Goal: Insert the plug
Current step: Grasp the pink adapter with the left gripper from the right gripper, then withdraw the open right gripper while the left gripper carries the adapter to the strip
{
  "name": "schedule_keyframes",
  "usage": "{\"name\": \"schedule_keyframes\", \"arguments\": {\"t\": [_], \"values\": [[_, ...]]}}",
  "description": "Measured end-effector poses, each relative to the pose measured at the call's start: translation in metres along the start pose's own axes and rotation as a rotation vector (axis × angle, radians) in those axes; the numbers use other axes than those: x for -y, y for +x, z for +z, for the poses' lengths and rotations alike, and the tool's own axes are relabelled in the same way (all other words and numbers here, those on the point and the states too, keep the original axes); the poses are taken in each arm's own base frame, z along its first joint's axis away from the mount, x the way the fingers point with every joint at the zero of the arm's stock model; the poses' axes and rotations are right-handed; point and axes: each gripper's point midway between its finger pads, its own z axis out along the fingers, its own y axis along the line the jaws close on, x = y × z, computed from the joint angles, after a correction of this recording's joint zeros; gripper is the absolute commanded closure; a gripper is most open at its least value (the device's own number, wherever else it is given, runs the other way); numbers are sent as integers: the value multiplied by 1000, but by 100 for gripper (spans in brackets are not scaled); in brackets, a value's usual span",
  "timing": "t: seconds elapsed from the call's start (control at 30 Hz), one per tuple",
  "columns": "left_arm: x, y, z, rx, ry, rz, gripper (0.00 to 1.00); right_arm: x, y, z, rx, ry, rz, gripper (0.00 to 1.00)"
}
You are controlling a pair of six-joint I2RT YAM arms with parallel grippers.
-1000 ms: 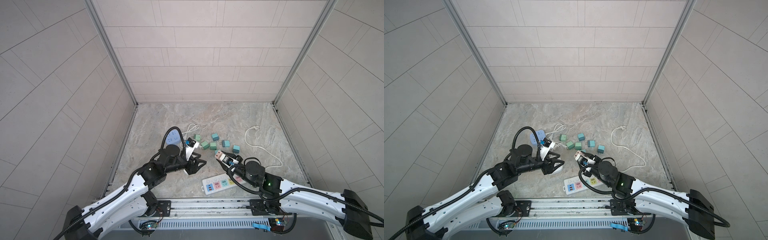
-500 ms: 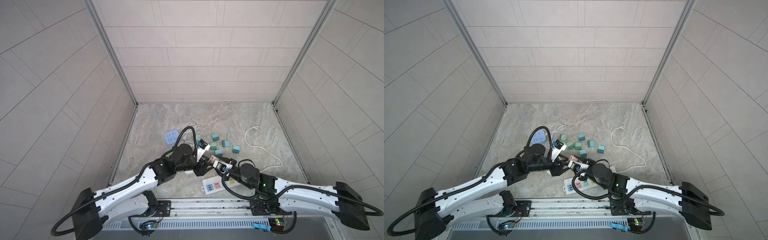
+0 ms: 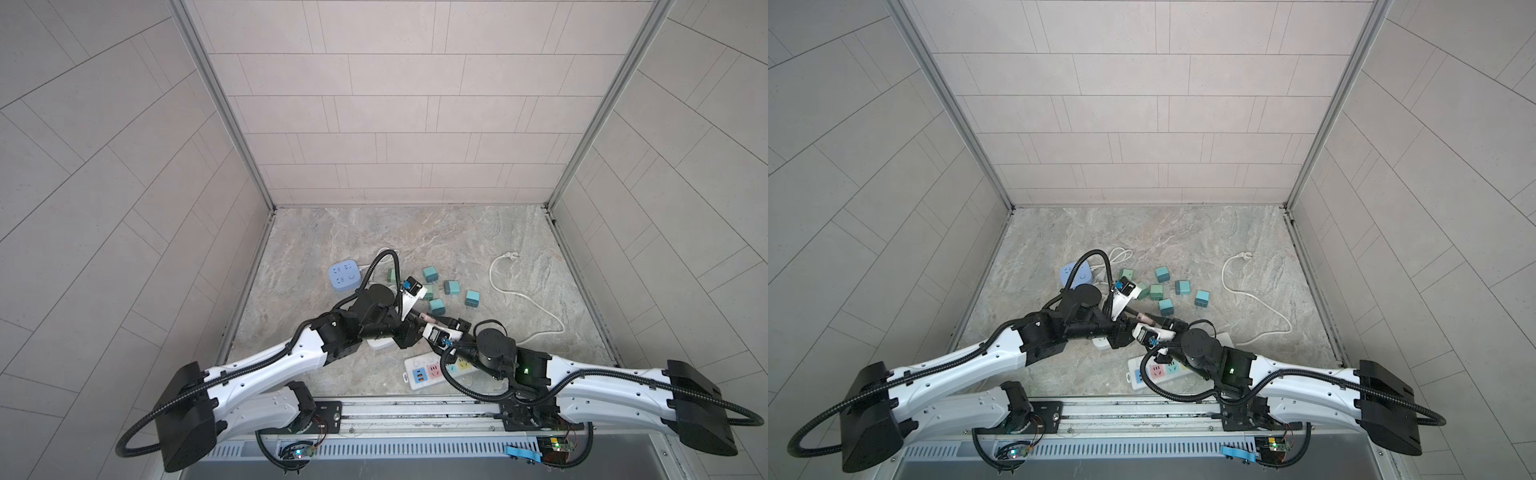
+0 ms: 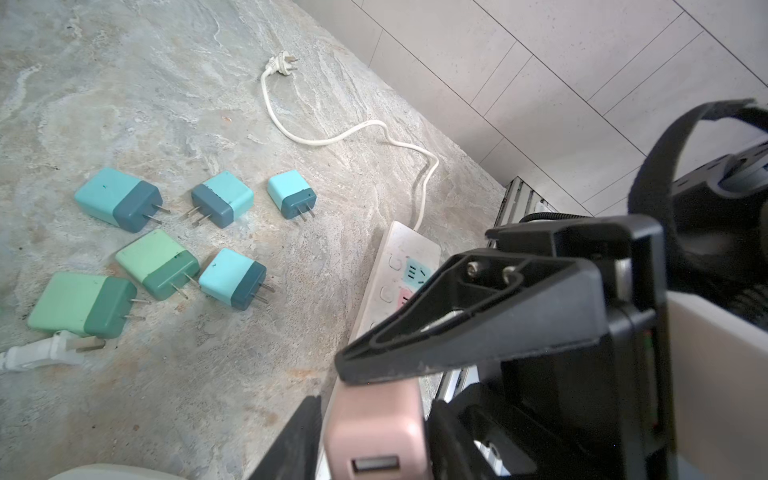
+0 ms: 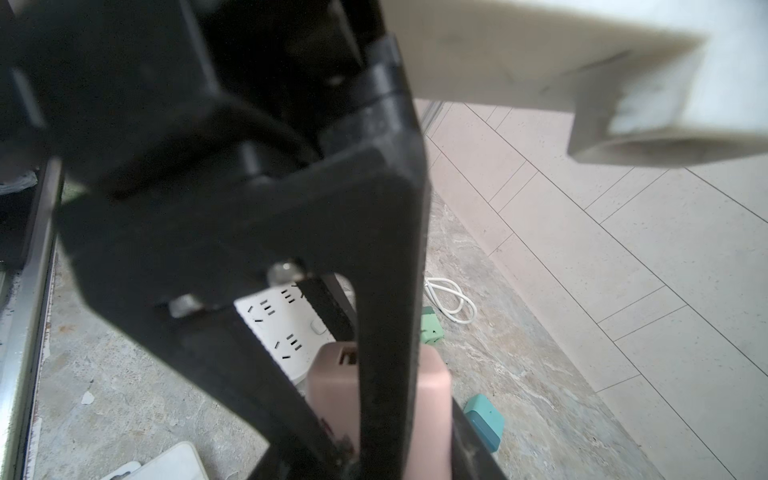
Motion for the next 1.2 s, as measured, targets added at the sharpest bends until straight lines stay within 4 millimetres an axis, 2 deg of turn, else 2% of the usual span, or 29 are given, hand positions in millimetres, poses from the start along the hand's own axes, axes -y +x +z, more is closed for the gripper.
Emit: {"name": "schedule_keyframes", "arguments": {"t": [0.3, 0.53, 0.6, 0.67, 0.73, 0.77, 0.8, 1.0, 1.1, 1.2], "values": [[6, 0, 3, -12, 24, 4, 57, 3, -3, -1, 10, 11, -11, 92], [9, -1, 4, -10, 33, 6, 65, 4, -5, -4, 15, 11, -19, 90], [9, -4, 4, -7, 32, -4, 71, 5, -5, -5, 16, 17, -26, 87], [9, -7, 4, 0, 28, -17, 78, 7, -6, -6, 17, 28, -34, 73], [9, -7, 5, -2, 28, -17, 82, 8, -5, -6, 13, 31, -34, 51], [9, -7, 5, -3, 28, -18, 84, 8, -4, -7, 8, 33, -32, 29], [9, -7, 6, -3, 27, -9, 86, 8, -4, -7, 6, 31, -25, 2], [-3, -7, 5, 4, -54, 22, 100, 23, -11, -17, 32, 93, 12, 0], [-12, -14, -2, 39, -119, 41, 100, 34, -11, -29, 54, 134, 44, 0], [-23, -27, -17, 104, -208, 54, 100, 54, -4, -41, 54, 218, 95, 0]]}}
